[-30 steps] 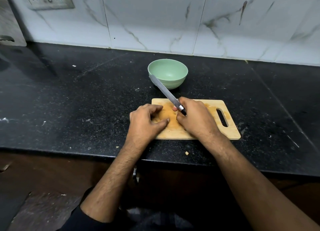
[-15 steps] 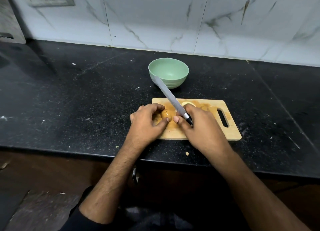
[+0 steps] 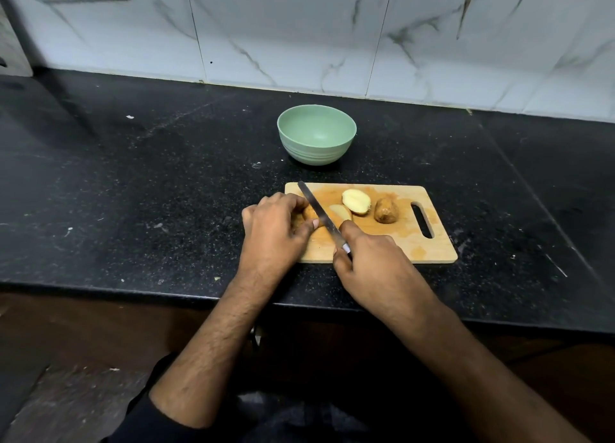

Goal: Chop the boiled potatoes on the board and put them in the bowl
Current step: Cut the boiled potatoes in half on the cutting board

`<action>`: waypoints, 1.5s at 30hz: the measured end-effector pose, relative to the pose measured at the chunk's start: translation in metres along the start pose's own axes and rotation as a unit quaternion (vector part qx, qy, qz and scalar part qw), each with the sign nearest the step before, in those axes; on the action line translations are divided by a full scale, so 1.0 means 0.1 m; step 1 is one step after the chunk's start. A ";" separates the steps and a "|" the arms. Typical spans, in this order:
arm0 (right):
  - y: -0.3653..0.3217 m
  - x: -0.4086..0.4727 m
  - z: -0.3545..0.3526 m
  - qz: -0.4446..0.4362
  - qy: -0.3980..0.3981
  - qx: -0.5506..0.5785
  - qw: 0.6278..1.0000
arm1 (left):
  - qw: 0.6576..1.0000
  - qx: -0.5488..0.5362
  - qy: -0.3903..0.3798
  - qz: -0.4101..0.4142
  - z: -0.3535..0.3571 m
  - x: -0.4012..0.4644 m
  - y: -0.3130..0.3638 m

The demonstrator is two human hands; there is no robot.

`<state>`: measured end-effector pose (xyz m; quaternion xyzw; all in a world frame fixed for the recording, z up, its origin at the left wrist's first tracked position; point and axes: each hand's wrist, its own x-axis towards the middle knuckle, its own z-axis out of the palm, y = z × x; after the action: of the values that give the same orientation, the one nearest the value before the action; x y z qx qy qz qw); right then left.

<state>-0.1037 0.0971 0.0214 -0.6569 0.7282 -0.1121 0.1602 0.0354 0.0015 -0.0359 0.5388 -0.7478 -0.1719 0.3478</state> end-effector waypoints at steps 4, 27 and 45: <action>-0.04 -0.02 0.00 0.008 -0.010 -0.032 0.999 | 1.000 0.004 0.000 -0.004 0.00 0.00 0.02; -0.09 0.05 -0.06 0.039 -0.056 -0.094 0.993 | 0.998 -0.061 0.006 -0.018 0.02 0.03 -0.01; -0.09 0.13 -0.01 0.042 -0.110 -0.090 0.989 | 0.999 -0.046 0.021 0.014 0.01 0.01 0.01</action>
<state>-0.0972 0.0830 0.0245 -0.6458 0.7402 0.0332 0.1842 0.0340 0.0004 -0.0357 0.5155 -0.7391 -0.1898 0.3899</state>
